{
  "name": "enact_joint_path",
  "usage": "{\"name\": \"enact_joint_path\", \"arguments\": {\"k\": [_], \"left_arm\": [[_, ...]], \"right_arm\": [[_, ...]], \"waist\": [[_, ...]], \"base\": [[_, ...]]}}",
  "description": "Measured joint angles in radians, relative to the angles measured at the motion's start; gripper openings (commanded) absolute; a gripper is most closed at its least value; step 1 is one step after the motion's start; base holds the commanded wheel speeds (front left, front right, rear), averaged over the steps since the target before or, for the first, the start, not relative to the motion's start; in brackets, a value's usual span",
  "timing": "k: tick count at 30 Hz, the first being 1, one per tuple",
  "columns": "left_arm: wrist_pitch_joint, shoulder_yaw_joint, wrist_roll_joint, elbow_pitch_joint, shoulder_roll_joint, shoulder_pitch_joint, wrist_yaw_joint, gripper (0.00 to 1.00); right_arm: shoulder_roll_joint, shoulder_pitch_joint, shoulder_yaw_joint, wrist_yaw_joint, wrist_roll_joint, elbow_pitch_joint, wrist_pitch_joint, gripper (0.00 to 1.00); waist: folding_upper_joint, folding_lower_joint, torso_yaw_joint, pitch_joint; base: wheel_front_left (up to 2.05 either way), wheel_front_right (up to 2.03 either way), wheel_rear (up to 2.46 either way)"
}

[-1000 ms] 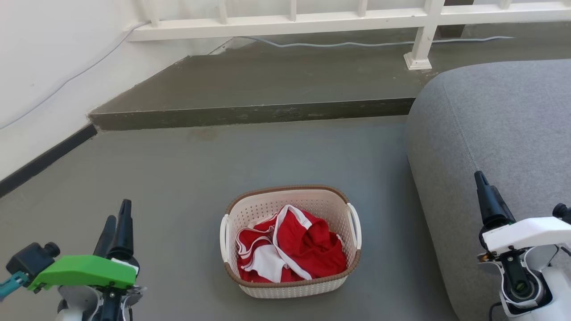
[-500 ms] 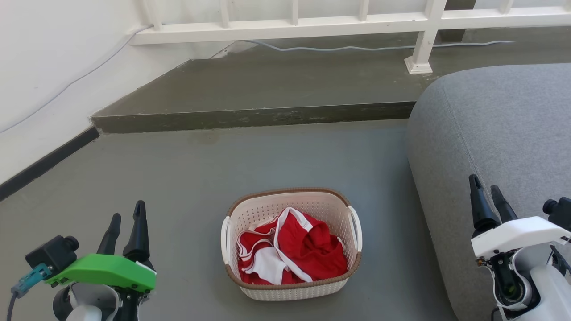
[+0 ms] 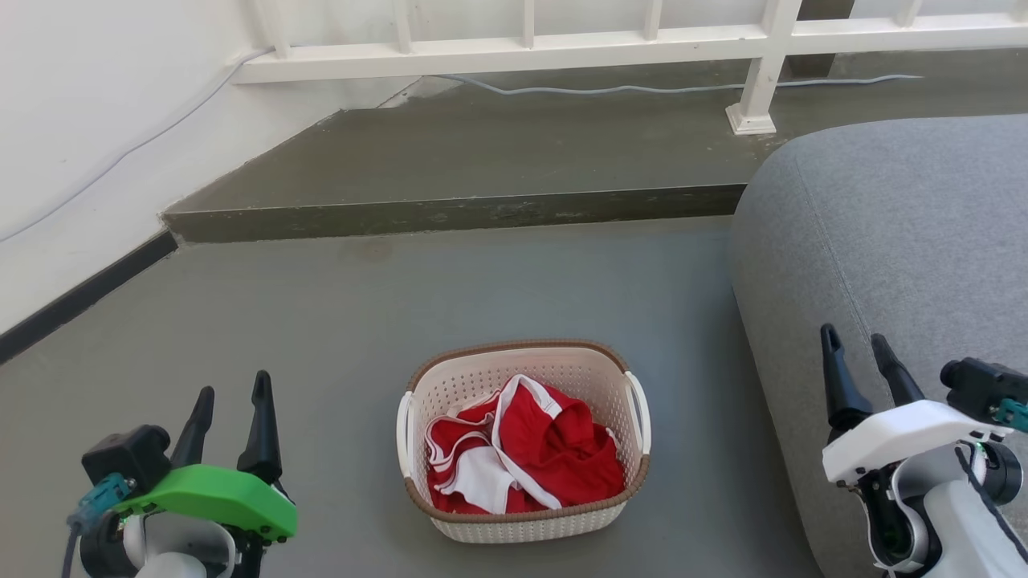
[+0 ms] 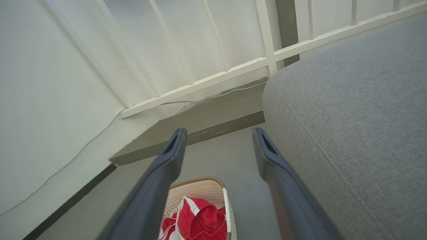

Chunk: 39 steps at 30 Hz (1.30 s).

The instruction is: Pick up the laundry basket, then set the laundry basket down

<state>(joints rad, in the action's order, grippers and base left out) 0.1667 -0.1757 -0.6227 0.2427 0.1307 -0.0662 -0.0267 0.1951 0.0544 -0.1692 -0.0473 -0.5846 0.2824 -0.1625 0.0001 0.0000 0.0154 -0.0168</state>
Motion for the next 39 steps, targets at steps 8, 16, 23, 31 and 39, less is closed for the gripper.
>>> {"name": "enact_joint_path", "arguments": {"k": [8,16,23,31,39], "left_arm": [[0.039,-0.048,0.174,0.019,0.013,0.000,-0.030,1.00],[0.070,-0.060,0.272,0.041,0.012,0.000,-0.049,1.00],[0.082,-0.076,0.314,0.059,0.011,0.000,-0.057,1.00],[0.082,-0.075,0.314,0.071,0.010,0.000,-0.057,1.00],[0.082,-0.073,0.313,0.077,0.008,-0.001,-0.057,1.00]], "right_arm": [[0.016,0.000,-0.044,-0.025,0.163,0.005,-0.041,1.00],[0.024,0.000,-0.070,-0.045,0.262,0.007,-0.070,1.00],[0.028,0.000,-0.075,-0.053,0.310,0.011,-0.088,1.00],[0.025,-0.001,-0.073,-0.053,0.310,0.016,-0.088,1.00],[0.025,-0.001,-0.070,-0.052,0.310,0.017,-0.088,1.00]], "waist": [[0.0000,0.0000,-0.002,-0.002],[0.0000,0.0000,-0.004,-0.002],[0.0000,0.0000,-0.006,-0.002],[0.0000,0.0000,-0.007,0.001],[0.0000,0.0000,-0.007,0.003]], "base": [[0.00,0.00,0.00],[0.00,0.00,0.00],[0.00,0.00,0.00],[0.00,0.00,0.00],[0.00,0.00,0.00]]}}
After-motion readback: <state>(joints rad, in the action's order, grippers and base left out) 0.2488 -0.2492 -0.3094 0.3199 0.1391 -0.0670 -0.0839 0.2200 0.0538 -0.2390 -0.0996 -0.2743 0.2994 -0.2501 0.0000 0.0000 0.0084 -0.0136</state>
